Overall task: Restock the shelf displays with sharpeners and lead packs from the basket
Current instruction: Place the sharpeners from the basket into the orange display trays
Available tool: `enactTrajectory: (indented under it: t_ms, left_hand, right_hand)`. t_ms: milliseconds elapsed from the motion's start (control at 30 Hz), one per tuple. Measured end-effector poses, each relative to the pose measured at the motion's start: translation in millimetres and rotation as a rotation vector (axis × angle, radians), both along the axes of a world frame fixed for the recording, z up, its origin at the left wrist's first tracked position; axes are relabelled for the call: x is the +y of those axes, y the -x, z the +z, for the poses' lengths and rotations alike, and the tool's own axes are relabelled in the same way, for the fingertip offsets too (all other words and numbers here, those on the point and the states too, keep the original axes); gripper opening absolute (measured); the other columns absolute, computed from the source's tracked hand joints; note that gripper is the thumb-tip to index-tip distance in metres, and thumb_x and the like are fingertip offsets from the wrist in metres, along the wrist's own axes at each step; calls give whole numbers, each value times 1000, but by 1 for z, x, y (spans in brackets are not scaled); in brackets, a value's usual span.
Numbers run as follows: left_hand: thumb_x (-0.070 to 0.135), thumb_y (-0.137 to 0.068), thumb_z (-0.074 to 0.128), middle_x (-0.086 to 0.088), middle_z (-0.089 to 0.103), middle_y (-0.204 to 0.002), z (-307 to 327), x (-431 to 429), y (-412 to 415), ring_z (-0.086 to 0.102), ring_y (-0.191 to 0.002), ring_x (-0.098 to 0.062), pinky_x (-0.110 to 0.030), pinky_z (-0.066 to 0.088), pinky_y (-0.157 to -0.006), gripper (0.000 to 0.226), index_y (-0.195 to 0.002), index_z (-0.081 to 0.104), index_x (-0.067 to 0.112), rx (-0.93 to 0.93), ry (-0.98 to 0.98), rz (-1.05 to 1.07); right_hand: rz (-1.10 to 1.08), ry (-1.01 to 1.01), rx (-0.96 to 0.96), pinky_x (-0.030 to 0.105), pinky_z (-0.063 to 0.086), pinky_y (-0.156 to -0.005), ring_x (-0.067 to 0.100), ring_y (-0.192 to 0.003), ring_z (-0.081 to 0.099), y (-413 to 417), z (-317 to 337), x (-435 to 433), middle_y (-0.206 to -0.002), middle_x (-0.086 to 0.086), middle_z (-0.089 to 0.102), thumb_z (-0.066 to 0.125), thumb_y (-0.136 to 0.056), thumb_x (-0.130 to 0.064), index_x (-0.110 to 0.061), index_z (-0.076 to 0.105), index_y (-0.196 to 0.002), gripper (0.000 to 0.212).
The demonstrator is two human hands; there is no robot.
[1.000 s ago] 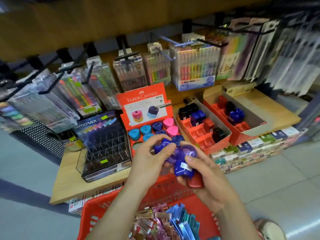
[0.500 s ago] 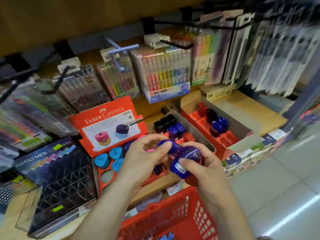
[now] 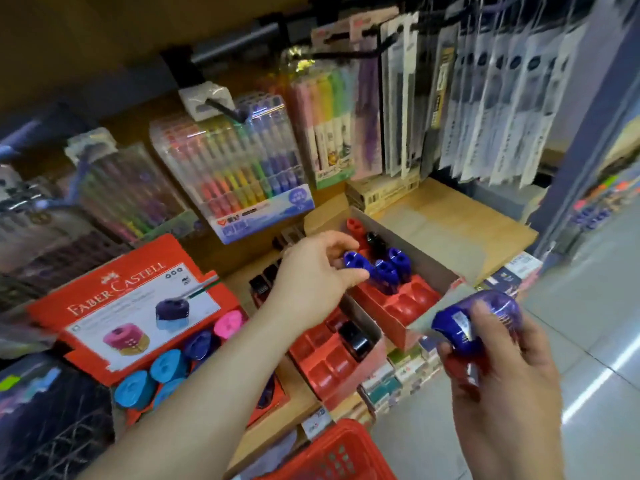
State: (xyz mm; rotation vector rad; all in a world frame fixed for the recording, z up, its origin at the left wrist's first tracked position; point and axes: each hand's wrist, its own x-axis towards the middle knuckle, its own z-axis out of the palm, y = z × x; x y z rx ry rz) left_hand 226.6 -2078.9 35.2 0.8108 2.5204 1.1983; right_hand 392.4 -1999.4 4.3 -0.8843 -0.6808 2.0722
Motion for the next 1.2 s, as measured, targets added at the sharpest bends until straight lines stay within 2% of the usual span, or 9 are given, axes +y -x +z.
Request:
enactTrajectory:
  t_ms: [200, 367, 467, 600, 733, 800, 867, 967, 1200]
  left_hand:
    - [32, -77, 78, 5, 68, -102, -13, 16, -1, 60, -91, -10, -27, 47, -88, 36, -110, 67, 31, 156, 327, -51]
    - [43, -86, 65, 10, 61, -117, -13, 24, 4, 44, -118, -20, -44, 36, -102, 28, -114, 64, 40, 191, 509, -122]
    - [43, -92, 56, 14, 55, -117, -10, 26, 4, 36, -117, -16, -41, 30, -95, 25, -116, 62, 41, 283, 571, -154]
    - [40, -95, 51, 15, 64, -100, -11, 23, 1, 44, -112, -12, -40, 25, -97, 22, -114, 62, 41, 421, 604, -160]
    - [45, -99, 36, 19, 56, -126, -5, 18, -5, 36, -123, -12, -44, 22, -104, 33, -125, 56, 41, 452, 662, -247]
    - [47, -98, 36, 17, 57, -125, 2, 10, -21, 43, -119, -10, -39, 34, -101, 36, -128, 53, 38, 364, 512, -219]
    - [52, -95, 39, 13, 68, -101, 9, 2, -46, 58, -95, -5, -31, 48, -86, 36, -113, 64, 34, 68, 232, -196]
    - [49, -91, 42, -5, 71, -81, 19, -3, -76, 60, -66, -12, -27, 50, -65, 40, -95, 68, 19, -374, -44, -157]
    - [25, -81, 68, -3, 74, -84, 19, -4, -78, 70, -77, -15, -25, 59, -71, 17, -97, 72, 19, -614, -268, 66]
  right_hand:
    - [-16, 33, 1, 21, 53, -48, 14, -64, 69, 5, -5, -2, -80, -4, 74, 70, -79, -11, -16, 66, -106, 27]
    - [-2, 27, -48, 26, 59, -57, 22, -80, 73, 5, -1, 3, -88, -4, 76, 73, -69, -18, -19, 68, -114, 46]
    - [26, 23, -71, 33, 62, -65, 25, -87, 74, 2, 0, 3, -91, -2, 76, 74, -68, -18, -21, 69, -114, 47]
    - [62, 1, -116, 30, 60, -58, 22, -89, 74, 0, -1, 1, -97, -1, 76, 76, -68, -24, -28, 69, -113, 45]
    - [56, -19, -127, 23, 55, -52, 19, -86, 74, -1, 3, 0, -97, -1, 75, 75, -67, -29, -31, 70, -104, 38]
    - [69, -18, -111, 20, 52, -49, 16, -81, 73, -1, 5, -1, -97, -1, 73, 74, -68, -30, -31, 69, -105, 38]
    - [100, -37, -95, 19, 51, -49, 14, -74, 71, -1, 6, -2, -93, 0, 72, 73, -68, -30, -29, 67, -105, 38]
    - [157, -66, -74, 21, 50, -50, 12, -65, 67, 0, 7, -5, -83, -3, 71, 72, -66, -28, -28, 65, -101, 35]
    - [144, -44, -37, 24, 51, -53, 13, -65, 66, 1, 5, -9, -87, 2, 70, 73, -77, -17, -31, 67, -107, 34]
